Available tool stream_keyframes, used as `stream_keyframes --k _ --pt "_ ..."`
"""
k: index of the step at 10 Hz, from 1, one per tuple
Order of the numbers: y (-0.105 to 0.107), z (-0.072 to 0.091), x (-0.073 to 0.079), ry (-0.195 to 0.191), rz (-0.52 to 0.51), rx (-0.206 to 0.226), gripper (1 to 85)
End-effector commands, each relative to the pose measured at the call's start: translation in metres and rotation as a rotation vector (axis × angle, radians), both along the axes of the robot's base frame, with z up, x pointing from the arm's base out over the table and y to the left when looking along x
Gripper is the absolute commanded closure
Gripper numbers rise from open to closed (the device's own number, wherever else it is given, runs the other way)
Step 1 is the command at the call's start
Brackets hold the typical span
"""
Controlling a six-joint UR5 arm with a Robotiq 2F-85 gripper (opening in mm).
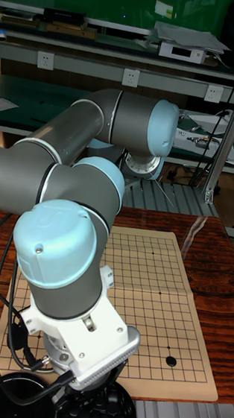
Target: Play the first move as black on the 3-4 point in the upper right corner of the Go board
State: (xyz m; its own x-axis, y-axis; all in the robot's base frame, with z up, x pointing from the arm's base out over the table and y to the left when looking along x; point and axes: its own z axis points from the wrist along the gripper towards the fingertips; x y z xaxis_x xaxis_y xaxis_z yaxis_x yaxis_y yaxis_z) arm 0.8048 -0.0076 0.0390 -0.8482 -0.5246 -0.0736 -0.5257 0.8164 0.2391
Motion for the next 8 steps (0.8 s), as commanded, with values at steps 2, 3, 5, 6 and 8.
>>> stream_keyframes --k 2,3,5,6,8 --pt "0.0023 0.004 0.0001 0.001 -0.012 0.009 72.0" --pt "0.0011 0.0046 -0.0008 0.004 -0.011 0.006 72.0" --pt "-0.0059 0.0053 -0.0034 0.014 -0.015 -0.014 68.7" --pt "-0.0053 0.0059 -0.0039 0.016 -0.016 -0.011 67.7" --pt "-0.0054 0.0061 -0.0039 0.016 -0.019 -0.012 67.0"
